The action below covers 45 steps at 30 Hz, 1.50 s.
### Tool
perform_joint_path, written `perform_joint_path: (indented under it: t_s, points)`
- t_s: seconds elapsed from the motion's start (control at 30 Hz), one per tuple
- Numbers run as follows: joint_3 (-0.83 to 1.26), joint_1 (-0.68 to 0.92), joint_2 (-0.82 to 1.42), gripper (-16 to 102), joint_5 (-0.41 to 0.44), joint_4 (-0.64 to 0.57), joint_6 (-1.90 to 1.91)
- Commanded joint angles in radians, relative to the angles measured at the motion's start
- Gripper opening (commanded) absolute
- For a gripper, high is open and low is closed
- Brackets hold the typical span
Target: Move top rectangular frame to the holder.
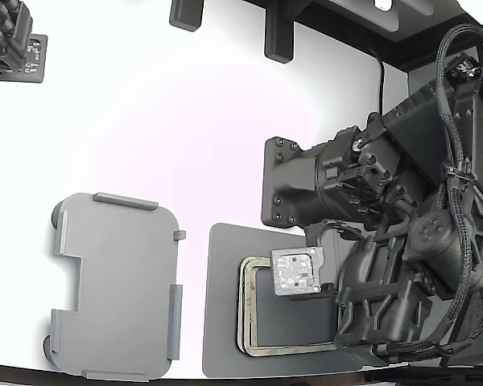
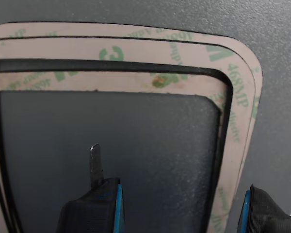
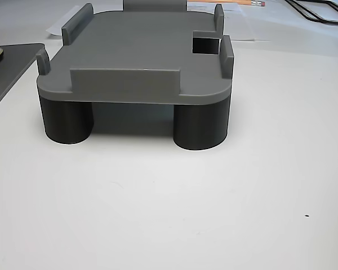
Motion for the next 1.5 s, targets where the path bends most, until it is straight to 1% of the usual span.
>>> perform_joint_path:
  t_s: [0.0, 0.33, 0.6, 0.73, 1.07, 1.27, 1.4, 1.47]
  points:
    - [-0.003, -0.012, 0.026, 100, 0.011, -0.008, 0.009]
    - [0.034, -0.038, 0.018, 100, 0.031, -0.015, 0.035]
    - [0.106, -0.046, 0.021, 99, 0.035, -0.087, 0.061]
    - [0.123, -0.049, 0.023, 98, 0.038, -0.101, 0.060]
    - [0.124, -0.051, 0.026, 94, 0.052, -0.097, -0.009]
    - [0.130, -0.051, 0.025, 89, 0.048, -0.103, -0.021]
    - [0.137, -0.057, 0.025, 80, 0.044, -0.106, -0.029]
    - [0.137, -0.061, 0.025, 74, 0.043, -0.106, -0.032]
